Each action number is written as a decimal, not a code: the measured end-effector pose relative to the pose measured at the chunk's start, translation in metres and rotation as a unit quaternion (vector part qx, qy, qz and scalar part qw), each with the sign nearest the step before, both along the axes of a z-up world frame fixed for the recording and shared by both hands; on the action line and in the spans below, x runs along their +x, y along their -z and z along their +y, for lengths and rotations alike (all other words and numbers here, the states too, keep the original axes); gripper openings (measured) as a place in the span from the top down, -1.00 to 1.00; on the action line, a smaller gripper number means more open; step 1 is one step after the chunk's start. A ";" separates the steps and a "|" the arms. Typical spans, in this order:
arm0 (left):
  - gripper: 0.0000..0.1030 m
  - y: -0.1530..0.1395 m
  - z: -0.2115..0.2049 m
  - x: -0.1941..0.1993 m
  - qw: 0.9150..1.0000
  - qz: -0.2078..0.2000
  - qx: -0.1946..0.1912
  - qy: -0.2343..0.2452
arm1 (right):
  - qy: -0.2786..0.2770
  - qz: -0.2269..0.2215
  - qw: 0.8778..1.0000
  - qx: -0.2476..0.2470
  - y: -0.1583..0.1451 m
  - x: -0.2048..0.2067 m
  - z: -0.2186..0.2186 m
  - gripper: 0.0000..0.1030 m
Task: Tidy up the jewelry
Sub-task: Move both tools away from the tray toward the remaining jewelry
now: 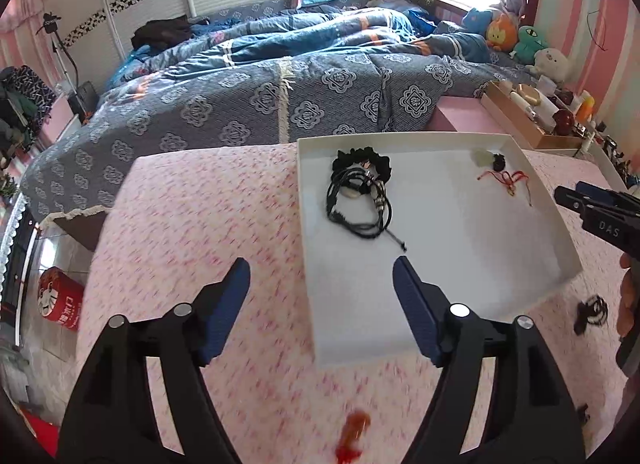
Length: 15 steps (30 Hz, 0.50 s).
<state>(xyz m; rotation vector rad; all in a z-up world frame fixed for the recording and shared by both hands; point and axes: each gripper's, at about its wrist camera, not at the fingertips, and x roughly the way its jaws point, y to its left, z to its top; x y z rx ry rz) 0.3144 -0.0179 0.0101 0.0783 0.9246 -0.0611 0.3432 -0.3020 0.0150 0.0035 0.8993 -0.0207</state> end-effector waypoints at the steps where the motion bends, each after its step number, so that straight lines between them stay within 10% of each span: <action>1: -0.55 -0.002 0.001 -0.006 1.000 -0.001 0.001 0.001 | 0.001 -0.003 1.000 -0.002 -0.004 -0.008 -0.001 -0.22; 15: -0.94 -0.018 0.010 -0.110 0.999 -0.041 -0.011 0.016 | 0.009 -0.035 0.999 0.025 -0.024 -0.125 -0.031 -0.51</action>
